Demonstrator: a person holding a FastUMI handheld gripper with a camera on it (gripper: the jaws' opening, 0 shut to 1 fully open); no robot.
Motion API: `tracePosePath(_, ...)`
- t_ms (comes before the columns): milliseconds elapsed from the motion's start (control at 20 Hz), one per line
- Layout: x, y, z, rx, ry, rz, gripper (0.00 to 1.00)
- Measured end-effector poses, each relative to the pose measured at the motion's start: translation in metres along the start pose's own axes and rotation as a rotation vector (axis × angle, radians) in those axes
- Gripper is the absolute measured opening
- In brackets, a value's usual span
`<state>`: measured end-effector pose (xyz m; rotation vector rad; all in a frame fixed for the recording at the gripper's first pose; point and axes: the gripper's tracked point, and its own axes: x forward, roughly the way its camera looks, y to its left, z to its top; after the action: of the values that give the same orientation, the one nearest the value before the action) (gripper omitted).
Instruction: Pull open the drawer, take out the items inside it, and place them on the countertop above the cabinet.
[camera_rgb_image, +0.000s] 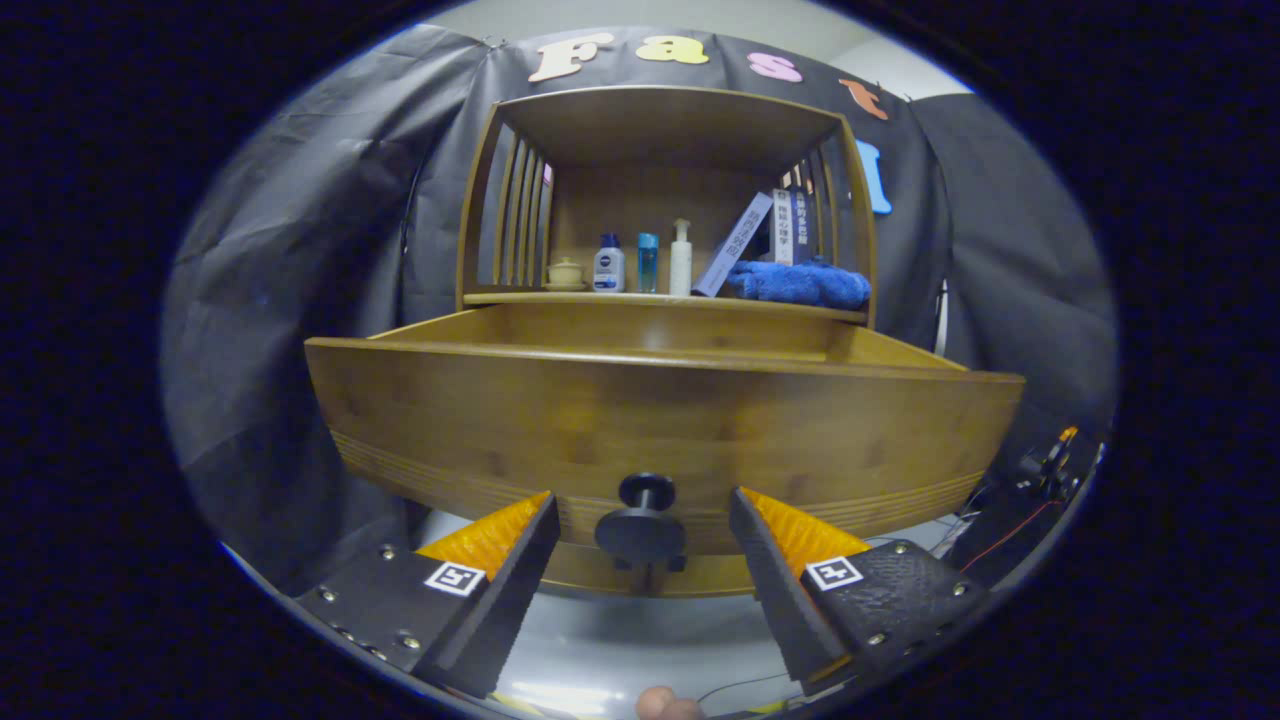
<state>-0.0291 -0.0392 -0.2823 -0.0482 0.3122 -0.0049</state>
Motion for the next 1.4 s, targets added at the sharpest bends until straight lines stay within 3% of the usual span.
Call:
tracePosePath(450, -0.007, -0.002, 0.079, 0.165, 0.02, 0.003, 1.0)
tracePosePath(800, 0.01, -0.008, 0.162, 0.092, -0.038, -0.018, 1.0)
tracePosePath(950, 0.032, -0.002, 0.178, 0.056, 0.011, 0.01, 1.0)
tracePosePath(1100, 0.063, -0.015, 0.19, 0.011, 0.058, -0.014, 1.0)
tracePosePath(1250, 0.098, -0.003, 0.176, 0.054, 0.201, 0.052, 1.0)
tracePosePath(1400, 0.137, -0.012, 0.158, 0.074, 0.311, 0.008, 1.0)
